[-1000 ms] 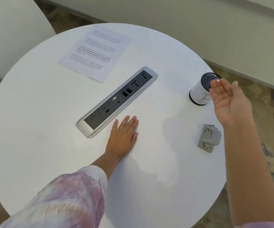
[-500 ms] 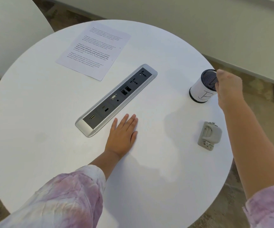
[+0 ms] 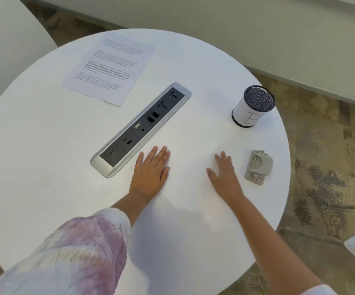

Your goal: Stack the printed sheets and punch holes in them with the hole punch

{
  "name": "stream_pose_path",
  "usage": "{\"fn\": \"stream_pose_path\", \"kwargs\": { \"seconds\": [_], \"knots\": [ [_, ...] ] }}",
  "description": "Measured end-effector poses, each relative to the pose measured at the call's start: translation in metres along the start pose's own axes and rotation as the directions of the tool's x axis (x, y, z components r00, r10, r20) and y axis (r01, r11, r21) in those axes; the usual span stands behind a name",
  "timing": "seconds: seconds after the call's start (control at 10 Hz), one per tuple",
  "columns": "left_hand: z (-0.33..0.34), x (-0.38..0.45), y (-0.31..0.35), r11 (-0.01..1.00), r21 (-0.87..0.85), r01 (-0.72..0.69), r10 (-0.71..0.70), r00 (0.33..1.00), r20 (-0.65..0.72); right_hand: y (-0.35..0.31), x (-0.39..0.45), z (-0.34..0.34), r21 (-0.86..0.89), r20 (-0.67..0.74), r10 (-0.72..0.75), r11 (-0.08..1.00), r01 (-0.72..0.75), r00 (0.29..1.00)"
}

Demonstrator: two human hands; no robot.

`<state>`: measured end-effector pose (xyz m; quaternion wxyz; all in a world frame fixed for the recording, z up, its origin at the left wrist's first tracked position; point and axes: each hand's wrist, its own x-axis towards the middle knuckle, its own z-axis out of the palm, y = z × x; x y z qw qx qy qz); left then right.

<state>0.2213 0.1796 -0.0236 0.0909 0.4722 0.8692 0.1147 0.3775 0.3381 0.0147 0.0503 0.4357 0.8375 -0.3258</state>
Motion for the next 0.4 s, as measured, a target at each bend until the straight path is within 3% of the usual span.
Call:
{"fn": "stream_pose_path", "kwargs": {
  "seconds": [0.1, 0.3, 0.4],
  "knots": [
    [0.000, 0.000, -0.002, 1.000, 0.010, 0.006, -0.007, 0.998, 0.067, -0.003, -0.017, 0.021, -0.170, 0.005, -0.046, 0.984, 0.046, 0.999],
    [-0.022, 0.009, -0.020, 0.997, -0.018, -0.081, 0.083, 0.971, 0.223, -0.032, -0.034, 0.037, -0.140, -0.011, -0.010, 0.990, 0.008, 1.000],
    [-0.040, 0.005, -0.039, 0.998, -0.001, -0.063, 0.062, 0.976, 0.208, -0.049, -0.040, 0.049, -0.116, -0.010, -0.008, 0.993, 0.006, 1.000]
  ]
}}
